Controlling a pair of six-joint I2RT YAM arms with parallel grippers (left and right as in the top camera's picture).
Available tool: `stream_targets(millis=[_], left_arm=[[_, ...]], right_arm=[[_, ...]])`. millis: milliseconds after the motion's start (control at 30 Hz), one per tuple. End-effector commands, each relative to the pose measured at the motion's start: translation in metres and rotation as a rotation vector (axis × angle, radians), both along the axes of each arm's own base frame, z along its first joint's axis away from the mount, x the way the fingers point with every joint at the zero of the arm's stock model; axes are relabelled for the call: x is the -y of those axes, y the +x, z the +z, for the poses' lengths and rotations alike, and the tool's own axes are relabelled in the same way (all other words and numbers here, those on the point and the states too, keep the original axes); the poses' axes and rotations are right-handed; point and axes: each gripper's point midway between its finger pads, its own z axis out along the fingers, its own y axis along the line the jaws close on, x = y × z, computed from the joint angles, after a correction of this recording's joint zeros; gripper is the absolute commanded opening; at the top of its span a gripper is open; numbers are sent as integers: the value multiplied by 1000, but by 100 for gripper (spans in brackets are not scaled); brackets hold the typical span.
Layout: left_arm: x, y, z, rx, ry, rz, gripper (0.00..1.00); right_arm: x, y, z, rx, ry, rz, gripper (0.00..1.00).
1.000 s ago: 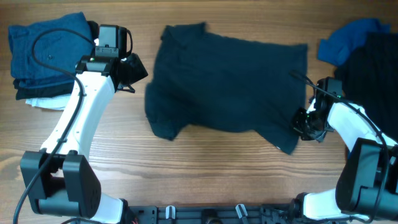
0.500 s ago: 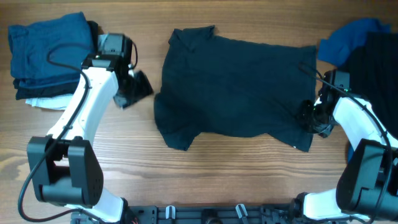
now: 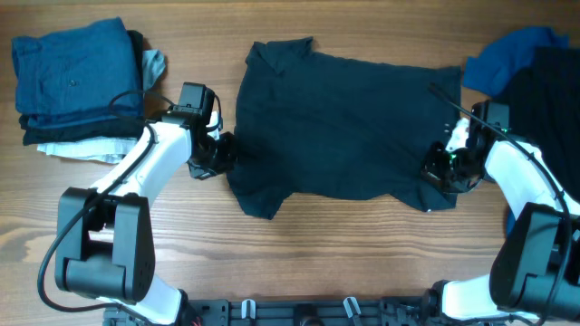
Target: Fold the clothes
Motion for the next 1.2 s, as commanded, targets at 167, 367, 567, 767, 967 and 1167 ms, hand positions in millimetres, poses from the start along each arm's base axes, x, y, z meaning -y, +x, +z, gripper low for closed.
stream_targets(millis=[167, 367, 567, 767, 967, 1167], left_arm=[[7, 19, -32, 27, -15, -21, 4], [8, 30, -49, 43, -17, -21, 4], [5, 40, -58, 75, -1, -13, 6], [0, 44, -58, 86, 15, -4, 6], [-10, 54, -58, 131, 75, 10, 6], [-9, 97, -38, 290, 54, 14, 5]], right_arm=[[-53, -2, 2, 6, 18, 209, 4], [-19, -11, -10, -78, -223, 134, 4], [22, -22, -38, -178, -443, -4, 4], [76, -29, -60, -242, -608, -140, 4], [109, -8, -66, -125, -376, -308, 13], [111, 45, -44, 86, -286, -243, 62]])
